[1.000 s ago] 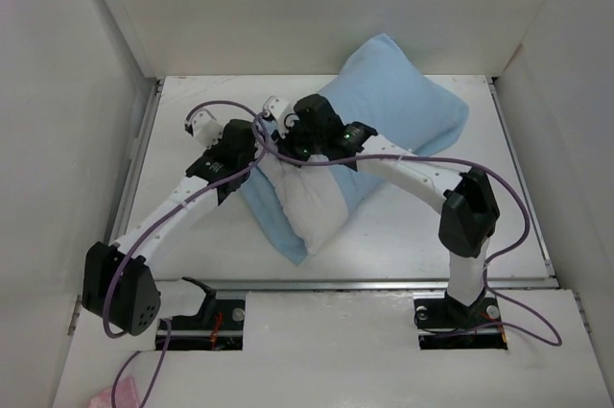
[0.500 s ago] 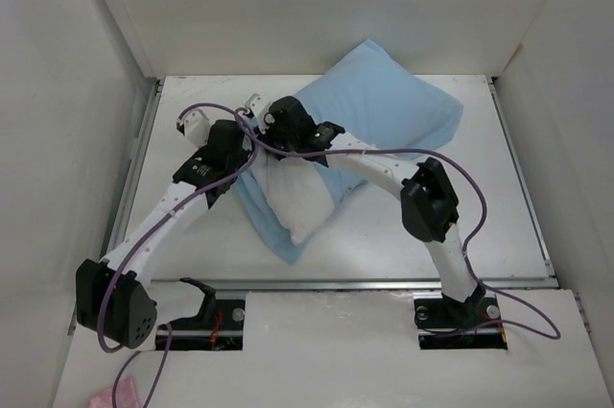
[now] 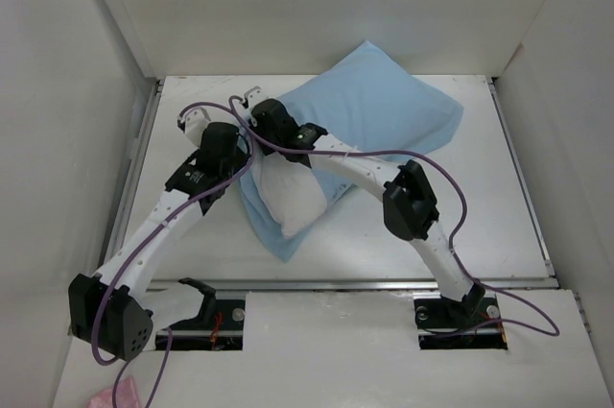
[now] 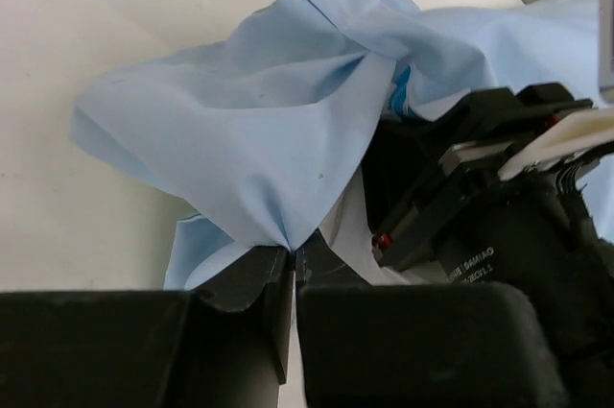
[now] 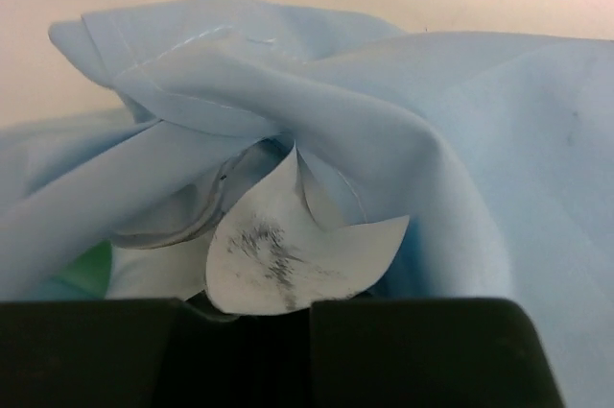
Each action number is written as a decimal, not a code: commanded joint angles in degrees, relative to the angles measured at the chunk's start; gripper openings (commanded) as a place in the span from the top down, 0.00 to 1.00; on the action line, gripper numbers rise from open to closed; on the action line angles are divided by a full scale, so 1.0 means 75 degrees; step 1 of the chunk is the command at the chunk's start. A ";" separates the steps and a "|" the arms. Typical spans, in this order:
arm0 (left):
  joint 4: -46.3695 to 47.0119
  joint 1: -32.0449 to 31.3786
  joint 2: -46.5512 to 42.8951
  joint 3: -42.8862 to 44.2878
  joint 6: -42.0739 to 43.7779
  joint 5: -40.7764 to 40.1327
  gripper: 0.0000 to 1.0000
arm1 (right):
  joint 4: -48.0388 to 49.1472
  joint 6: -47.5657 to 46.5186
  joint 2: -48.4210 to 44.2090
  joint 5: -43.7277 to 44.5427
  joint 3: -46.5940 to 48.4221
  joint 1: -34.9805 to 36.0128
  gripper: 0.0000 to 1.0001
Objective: Put the pillow into the pillowcase
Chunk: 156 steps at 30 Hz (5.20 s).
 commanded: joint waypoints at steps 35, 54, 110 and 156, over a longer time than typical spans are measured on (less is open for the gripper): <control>0.1438 0.0108 -0.0648 -0.0522 0.0395 0.0117 1.00 | 0.1412 -0.1474 -0.4700 -0.5025 -0.4100 -0.0174 0.00; 0.0524 0.0108 -0.2335 -0.0756 0.0149 0.0598 1.00 | 0.2782 0.3291 -0.1160 0.0829 -0.2809 -0.0512 0.90; 0.1862 0.0718 0.4437 0.3108 0.2223 0.3035 0.51 | 0.1727 -0.1425 -0.6700 -0.2287 -0.7098 -0.1255 0.00; 0.1553 0.0955 0.0030 -0.1166 0.0653 0.2591 0.35 | 0.2807 -0.0539 -0.3829 -0.3102 -0.2881 -0.1473 1.00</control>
